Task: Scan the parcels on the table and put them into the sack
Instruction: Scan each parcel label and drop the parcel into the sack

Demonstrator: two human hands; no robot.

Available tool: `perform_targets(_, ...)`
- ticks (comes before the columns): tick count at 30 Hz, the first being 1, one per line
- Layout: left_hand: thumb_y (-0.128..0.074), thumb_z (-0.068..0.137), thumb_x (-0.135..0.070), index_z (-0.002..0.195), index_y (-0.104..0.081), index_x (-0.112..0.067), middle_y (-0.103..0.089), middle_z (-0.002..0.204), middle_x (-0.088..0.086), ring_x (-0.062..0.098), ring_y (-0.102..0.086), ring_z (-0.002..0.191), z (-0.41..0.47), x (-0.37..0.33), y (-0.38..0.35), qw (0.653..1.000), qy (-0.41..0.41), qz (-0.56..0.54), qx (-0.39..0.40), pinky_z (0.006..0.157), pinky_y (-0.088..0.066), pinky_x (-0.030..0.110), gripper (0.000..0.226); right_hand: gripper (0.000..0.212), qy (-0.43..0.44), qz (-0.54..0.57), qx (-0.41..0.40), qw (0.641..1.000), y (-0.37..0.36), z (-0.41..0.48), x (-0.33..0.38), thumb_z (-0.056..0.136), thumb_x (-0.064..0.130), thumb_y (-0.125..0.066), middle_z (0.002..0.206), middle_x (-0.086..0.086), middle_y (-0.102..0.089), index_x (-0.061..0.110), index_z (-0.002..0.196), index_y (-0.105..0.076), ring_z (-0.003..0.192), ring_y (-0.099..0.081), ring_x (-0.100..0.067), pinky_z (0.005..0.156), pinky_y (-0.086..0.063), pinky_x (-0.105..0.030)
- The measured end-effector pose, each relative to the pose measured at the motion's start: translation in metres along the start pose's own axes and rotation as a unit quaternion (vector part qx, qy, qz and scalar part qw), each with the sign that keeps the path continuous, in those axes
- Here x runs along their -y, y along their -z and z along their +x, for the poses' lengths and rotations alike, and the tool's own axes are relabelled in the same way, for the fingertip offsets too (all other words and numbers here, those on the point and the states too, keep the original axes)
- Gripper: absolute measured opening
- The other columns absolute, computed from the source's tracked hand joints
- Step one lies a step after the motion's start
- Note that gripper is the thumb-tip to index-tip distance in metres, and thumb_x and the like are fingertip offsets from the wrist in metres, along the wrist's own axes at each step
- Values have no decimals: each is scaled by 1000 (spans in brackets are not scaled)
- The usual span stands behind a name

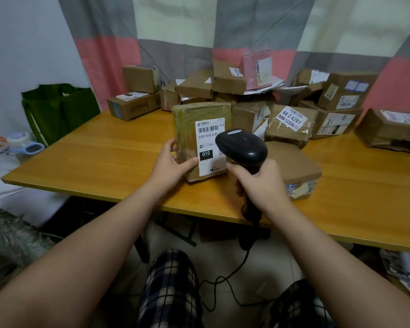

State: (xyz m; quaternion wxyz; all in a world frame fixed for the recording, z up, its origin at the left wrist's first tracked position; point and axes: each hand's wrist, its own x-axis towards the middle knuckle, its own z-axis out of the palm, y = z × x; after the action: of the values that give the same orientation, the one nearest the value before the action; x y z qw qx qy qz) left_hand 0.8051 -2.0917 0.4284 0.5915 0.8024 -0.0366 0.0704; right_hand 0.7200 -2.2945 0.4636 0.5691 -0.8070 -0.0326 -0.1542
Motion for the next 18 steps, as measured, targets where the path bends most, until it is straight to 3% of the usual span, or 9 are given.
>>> perform_targets(4,-80,75,-25,148,-24,-15,-44,141,4,13,-54,114,4,-2,0,1000,-10,21,-6,75,-49,11,92,21,-12,11,1,1000,-2,-1,2,80,33,-72,52,-6,-62,18,68,-64,50,-63,-23,58,-56,-40)
perform_targets(7,-80,75,-25,148,-24,-14,-42,142,6,20,-51,123,6,-5,0,999,-8,30,-8,97,-50,31,93,20,-19,22,12,1000,-2,-2,2,81,33,-71,51,-5,-62,17,71,-65,49,-64,-22,57,-57,-40)
perform_targets(9,-79,76,-24,148,-23,-14,-42,143,7,22,-49,126,6,-6,0,999,-5,32,-5,101,-47,39,92,17,-21,35,9,999,-2,-2,1,83,30,-70,49,-2,-60,17,73,-65,48,-63,-19,55,-55,-38)
perform_targets(16,-78,77,-22,148,-23,-13,-43,142,7,19,-50,124,7,-7,0,1000,-3,26,-13,97,-49,31,90,22,-35,46,14,998,0,-2,-1,83,30,-70,47,-3,-59,15,68,-64,47,-62,-23,53,-54,-35)
perform_targets(18,-78,78,-20,148,-23,-13,-43,142,6,13,-51,117,8,-6,-1,1000,1,24,-15,85,-51,18,90,23,-40,51,18,998,0,-3,-1,84,29,-70,48,-3,-59,14,68,-63,48,-62,-24,53,-52,-34)
